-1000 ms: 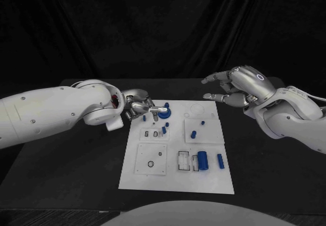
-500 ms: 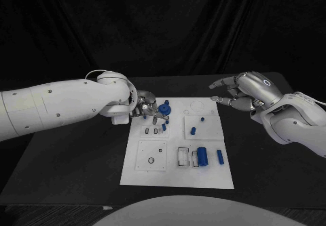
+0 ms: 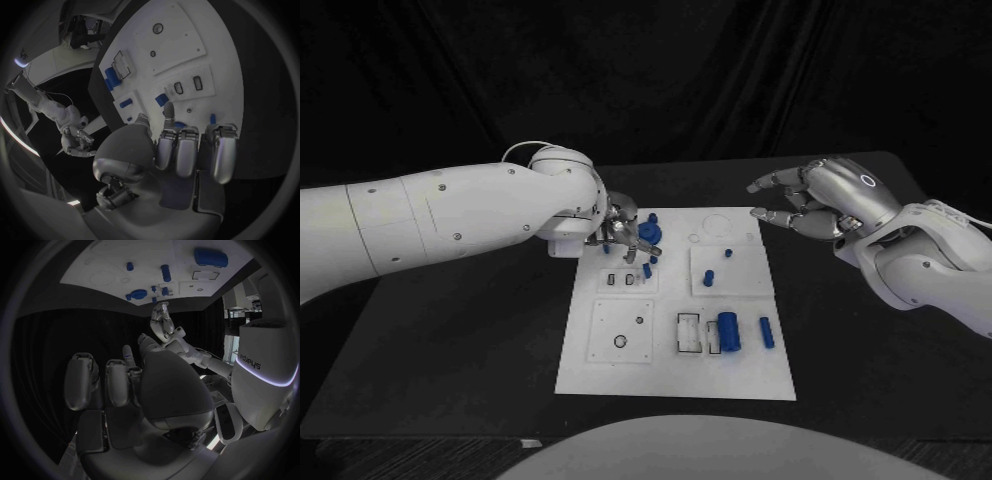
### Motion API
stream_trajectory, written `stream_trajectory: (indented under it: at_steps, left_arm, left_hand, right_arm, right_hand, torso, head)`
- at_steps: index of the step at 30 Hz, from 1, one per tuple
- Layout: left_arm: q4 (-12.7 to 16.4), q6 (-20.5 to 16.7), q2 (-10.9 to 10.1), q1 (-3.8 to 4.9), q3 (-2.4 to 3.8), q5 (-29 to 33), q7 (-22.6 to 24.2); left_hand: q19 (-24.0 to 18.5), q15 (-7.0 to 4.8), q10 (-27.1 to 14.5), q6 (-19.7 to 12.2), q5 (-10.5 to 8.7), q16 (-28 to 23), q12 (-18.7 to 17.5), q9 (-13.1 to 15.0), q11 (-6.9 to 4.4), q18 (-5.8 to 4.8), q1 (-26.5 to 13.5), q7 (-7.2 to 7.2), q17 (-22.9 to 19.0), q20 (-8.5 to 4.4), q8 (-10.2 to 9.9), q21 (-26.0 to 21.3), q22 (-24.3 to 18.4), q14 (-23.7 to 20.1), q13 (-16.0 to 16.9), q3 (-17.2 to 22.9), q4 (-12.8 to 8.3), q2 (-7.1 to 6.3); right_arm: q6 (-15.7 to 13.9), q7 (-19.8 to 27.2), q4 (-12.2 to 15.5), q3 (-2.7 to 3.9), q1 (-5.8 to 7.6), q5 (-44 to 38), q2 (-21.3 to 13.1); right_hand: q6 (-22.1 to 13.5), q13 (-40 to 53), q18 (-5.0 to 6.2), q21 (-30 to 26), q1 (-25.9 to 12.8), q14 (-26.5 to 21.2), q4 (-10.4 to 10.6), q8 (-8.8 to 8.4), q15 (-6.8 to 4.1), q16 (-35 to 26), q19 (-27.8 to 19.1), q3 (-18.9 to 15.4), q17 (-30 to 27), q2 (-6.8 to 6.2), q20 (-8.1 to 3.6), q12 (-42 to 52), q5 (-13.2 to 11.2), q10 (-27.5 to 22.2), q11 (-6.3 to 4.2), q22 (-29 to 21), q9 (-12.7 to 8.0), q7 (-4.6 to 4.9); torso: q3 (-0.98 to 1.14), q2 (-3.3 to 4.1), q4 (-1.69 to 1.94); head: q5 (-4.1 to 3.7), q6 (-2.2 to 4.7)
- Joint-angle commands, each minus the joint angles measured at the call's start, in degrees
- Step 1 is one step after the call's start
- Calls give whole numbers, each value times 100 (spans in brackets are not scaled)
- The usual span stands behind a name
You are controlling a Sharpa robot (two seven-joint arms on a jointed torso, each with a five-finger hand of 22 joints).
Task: Assemble the parts on the task board
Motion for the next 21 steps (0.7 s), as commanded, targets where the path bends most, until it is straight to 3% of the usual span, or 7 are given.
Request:
stream_trajectory:
  at_steps: [1,3,8,11,15,21]
  left_arm:
    - [-101,102,82,-1,5,-30,-7]
    - [-149,105,119,-9,4,-30,0]
    - [-273,122,209,-40,4,-30,18]
    - [-337,141,259,-76,3,-30,33]
    - [-380,143,298,-122,3,-30,54]
    - [-441,153,346,-192,3,-30,93]
  left_hand:
    - [-20,-30,599,-44,-22,-5,20,19,-39,-11,-2,-12,1506,-16,-48,-33,822,616,1507,18,-15,-24]
    - [-41,-29,599,-49,-14,-5,20,42,-38,-5,22,-10,1506,-15,-72,-44,801,616,1507,37,-41,-29]
    - [-40,-28,599,-41,35,-5,20,93,-38,-4,71,-12,1506,-14,-112,-49,801,616,1507,88,-96,-22]
    - [-43,-29,599,-32,46,-5,20,108,-39,-3,81,-14,1506,-14,-120,-52,798,616,1507,105,-108,-13]
    - [-46,-30,599,-18,53,-5,20,121,-41,-2,87,-17,1506,-15,-124,-55,794,616,1507,116,-117,-8]
    - [-56,-47,599,121,53,-5,20,181,-65,3,67,-49,1506,-25,-152,-67,782,616,1507,153,-133,7]
  right_arm:
    - [9,-107,-9,4,-14,8,12]
    - [8,-103,-8,4,-15,13,15]
    - [-12,-97,-13,4,-16,22,24]
    - [-15,-98,-23,4,-16,25,35]
    - [-25,-94,-39,4,-23,26,49]
    - [-22,-91,-55,4,-39,38,57]
  right_hand:
    - [45,1125,78,28,3,259,-34,-5,52,23,137,12,-1,49,49,14,46,341,42,1039,-8,11]
    - [48,1124,77,33,3,259,-35,-5,53,25,139,14,1,50,49,12,53,340,43,1041,-8,11]
    - [51,1127,77,30,4,259,-37,-5,54,25,138,16,1,52,50,15,66,342,44,1040,-10,12]
    - [51,1127,77,30,4,259,-37,-5,54,25,138,16,1,52,50,15,66,342,44,1040,-10,12]
    - [54,1130,77,30,3,261,-38,-7,56,31,139,19,10,56,52,17,84,344,47,1041,-12,14]
    - [56,1126,77,29,4,261,-41,-11,59,30,139,24,7,61,54,14,110,342,51,1041,-16,16]
  torso:
    - [22,-8,6]
    - [42,-3,-8]
    - [49,-10,-6]
    - [45,-11,-2]
    - [57,-25,-23]
    - [48,-27,-7]
  head:
    - [-16,1]
    - [2,1]
    - [1,1]
    - [2,1]
    - [27,1]
    - [8,1]
